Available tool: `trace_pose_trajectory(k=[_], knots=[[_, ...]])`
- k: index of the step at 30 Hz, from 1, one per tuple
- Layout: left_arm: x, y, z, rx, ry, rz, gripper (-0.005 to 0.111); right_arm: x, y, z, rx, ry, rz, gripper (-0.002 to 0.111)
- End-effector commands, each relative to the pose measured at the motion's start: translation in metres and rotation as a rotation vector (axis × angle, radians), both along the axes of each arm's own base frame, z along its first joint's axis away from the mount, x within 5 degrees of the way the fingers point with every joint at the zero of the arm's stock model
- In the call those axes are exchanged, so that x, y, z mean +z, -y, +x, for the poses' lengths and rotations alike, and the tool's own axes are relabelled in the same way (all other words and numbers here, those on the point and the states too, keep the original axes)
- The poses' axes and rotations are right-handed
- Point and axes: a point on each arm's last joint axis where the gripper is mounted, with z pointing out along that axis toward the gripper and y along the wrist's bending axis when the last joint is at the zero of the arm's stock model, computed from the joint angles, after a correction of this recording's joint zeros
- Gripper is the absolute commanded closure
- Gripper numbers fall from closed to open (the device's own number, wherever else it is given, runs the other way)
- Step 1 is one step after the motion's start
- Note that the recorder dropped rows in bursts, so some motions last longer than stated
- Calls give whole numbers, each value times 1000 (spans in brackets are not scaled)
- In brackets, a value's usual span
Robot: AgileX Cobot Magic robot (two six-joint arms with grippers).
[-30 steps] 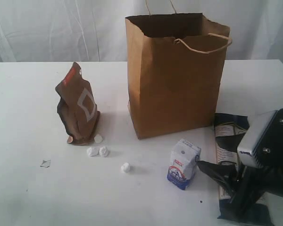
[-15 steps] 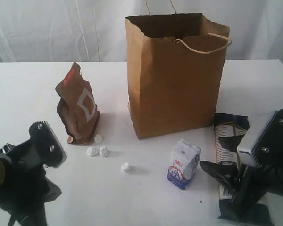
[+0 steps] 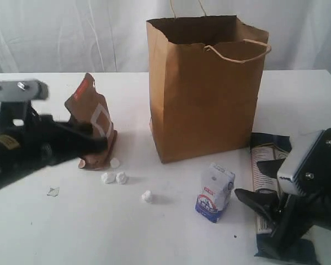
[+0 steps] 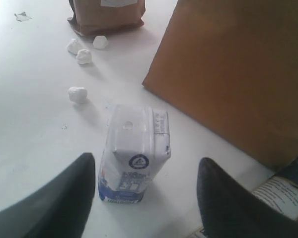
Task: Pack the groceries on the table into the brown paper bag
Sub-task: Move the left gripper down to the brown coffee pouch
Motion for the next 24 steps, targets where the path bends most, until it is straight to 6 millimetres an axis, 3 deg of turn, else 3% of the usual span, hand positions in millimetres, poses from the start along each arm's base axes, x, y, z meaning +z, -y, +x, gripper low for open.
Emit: trace_pose_trajectory(k=[1, 5, 11, 13, 15, 18, 20, 24], knots=[[14, -26, 12, 324, 145, -83, 107, -4, 7, 3, -77, -27, -39, 52], [1, -25, 8, 217, 98, 172, 107, -8, 14, 5, -161, -68, -64, 52], [-13, -21, 4, 138, 36, 242, 107, -9, 16, 6, -180, -72, -81, 52], [-18, -17, 4, 81, 31, 285, 102, -9, 16, 6, -180, -72, -81, 52], [-24, -11, 3, -9, 38, 344, 79, -9, 16, 6, -180, -72, -81, 52], [-32, -8, 4, -58, 25, 384, 21, -9, 16, 6, -200, -93, -54, 52], [-32, -8, 5, -45, 36, 388, 1, -9, 16, 6, -221, -114, -25, 52], [-27, -12, 11, 44, 93, 356, 2, -9, 16, 6, -233, -128, -7, 52]])
